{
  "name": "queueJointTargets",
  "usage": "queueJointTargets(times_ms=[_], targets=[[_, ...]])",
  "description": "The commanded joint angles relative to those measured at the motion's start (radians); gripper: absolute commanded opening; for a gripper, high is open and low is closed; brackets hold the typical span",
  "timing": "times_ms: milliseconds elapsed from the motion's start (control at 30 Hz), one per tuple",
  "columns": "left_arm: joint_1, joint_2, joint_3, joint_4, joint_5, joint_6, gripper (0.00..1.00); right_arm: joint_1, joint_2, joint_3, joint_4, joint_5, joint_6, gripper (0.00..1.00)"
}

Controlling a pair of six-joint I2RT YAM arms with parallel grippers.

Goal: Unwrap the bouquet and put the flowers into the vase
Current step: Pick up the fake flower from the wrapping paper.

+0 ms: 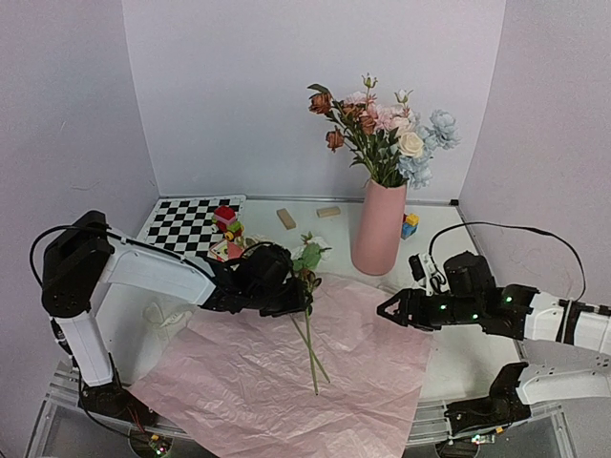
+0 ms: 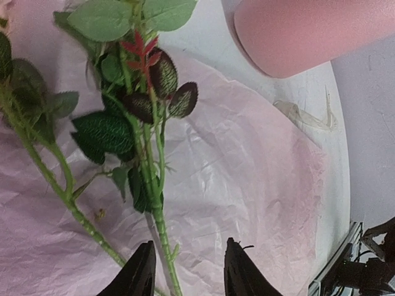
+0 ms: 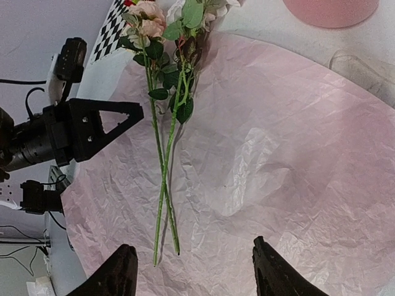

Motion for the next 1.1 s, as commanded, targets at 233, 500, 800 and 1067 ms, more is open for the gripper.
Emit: queueJointTargets(times_ms=[233,500,800,1067], targets=[[-0.002,0.136,0.206,-0.211,0.068,-0.033,0.29,0.009,-0.042,0.008,-0.002,0.058,0.003,0.67],[-0.027,0.157,0.195,-0.250,0.059,-0.075,0.33,0.009,0.000,0.035,-0.002,0.053,-0.013,0.68],[-0.032,0.225,0.243,-0.266,0.049,-0.060,0.25,0.010,0.000,0.039,-0.001,0.051,-0.004,0.68],[-0.043,0.106,0.233,-0.275,0.002,-0.033,0.00,0.010,-0.014,0.057,-0.005,0.039,0.006,0.68]])
